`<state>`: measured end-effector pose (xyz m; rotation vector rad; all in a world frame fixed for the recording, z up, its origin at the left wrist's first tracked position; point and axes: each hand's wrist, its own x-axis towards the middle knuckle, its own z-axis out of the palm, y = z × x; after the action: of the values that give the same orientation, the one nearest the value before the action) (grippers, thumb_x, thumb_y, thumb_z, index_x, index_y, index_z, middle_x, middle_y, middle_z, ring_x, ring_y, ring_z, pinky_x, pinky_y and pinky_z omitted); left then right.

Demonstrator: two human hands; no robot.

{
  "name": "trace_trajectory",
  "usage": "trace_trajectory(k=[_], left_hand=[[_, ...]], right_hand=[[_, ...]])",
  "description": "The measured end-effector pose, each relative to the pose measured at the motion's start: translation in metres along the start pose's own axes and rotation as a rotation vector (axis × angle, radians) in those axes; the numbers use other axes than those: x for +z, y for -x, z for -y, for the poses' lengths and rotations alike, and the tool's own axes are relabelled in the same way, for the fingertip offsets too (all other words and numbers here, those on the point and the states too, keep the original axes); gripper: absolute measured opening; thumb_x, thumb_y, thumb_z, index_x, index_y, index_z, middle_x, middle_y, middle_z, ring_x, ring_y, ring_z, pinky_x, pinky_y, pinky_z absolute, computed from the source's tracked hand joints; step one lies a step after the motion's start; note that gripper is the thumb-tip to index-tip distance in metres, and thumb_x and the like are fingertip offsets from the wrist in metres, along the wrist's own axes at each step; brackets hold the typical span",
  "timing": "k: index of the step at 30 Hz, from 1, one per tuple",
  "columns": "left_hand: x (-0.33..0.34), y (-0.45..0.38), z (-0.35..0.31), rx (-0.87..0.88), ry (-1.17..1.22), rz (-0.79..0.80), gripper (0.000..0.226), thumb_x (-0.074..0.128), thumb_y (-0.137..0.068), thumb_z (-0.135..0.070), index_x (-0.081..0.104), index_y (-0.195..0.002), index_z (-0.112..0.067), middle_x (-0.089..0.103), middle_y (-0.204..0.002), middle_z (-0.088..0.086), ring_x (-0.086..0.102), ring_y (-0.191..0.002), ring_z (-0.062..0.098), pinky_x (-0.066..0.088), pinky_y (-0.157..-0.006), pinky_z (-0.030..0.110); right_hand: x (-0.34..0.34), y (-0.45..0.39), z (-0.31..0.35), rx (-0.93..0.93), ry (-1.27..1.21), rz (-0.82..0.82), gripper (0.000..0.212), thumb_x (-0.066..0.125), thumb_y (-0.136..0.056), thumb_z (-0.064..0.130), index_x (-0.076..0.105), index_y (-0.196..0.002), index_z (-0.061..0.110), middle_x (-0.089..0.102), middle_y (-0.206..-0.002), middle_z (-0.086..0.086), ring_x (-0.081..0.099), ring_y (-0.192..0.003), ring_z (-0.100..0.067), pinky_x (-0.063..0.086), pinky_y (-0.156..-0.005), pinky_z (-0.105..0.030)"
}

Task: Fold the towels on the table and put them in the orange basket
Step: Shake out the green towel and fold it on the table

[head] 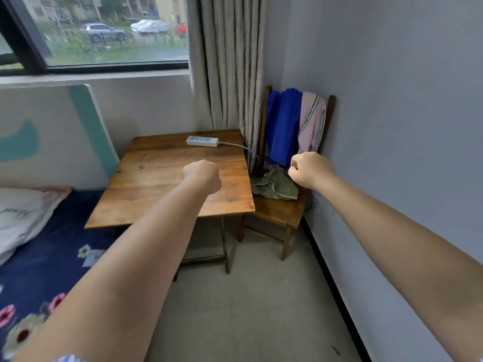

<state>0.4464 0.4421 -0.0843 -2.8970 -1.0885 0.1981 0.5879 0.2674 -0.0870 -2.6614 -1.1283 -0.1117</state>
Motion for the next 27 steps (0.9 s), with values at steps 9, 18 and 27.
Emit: trace_trajectory(k=[9,18,27], left_hand=[[-0.001,-0.207,-0.017,0.085,-0.026,0.064,0.015,0.045,-0.09,-0.015,0.06,-0.094,-0.011,0.052,-0.084,0.004,0.051,-0.076,0.024,0.034,-0.051,0.026],[0.018,-0.383,-0.089,0.27,0.008,0.137,0.024,0.045,-0.089,-0.014,0.064,-0.103,-0.007,0.061,-0.094,0.008,0.06,-0.089,0.031,0.041,-0.064,0.031],[0.091,-0.492,-0.204,0.33,0.013,0.402,0.03,0.041,-0.095,-0.023,0.055,-0.117,-0.009,0.058,-0.118,0.009,0.057,-0.106,0.028,0.041,-0.071,0.031]], right_hand=[[0.06,-0.179,-0.051,0.118,-0.012,0.039,0.021,0.045,-0.087,0.012,0.062,-0.089,0.001,0.064,-0.091,-0.019,0.049,-0.071,-0.026,0.034,-0.057,-0.024],[0.114,-0.297,-0.117,0.311,-0.058,0.114,0.022,0.045,-0.086,0.011,0.062,-0.09,-0.002,0.063,-0.094,-0.02,0.057,-0.084,-0.035,0.036,-0.061,-0.03],[0.194,-0.361,-0.233,0.408,-0.117,0.36,0.019,0.045,-0.089,0.015,0.061,-0.089,0.004,0.064,-0.095,-0.016,0.057,-0.084,-0.03,0.034,-0.062,-0.026]])
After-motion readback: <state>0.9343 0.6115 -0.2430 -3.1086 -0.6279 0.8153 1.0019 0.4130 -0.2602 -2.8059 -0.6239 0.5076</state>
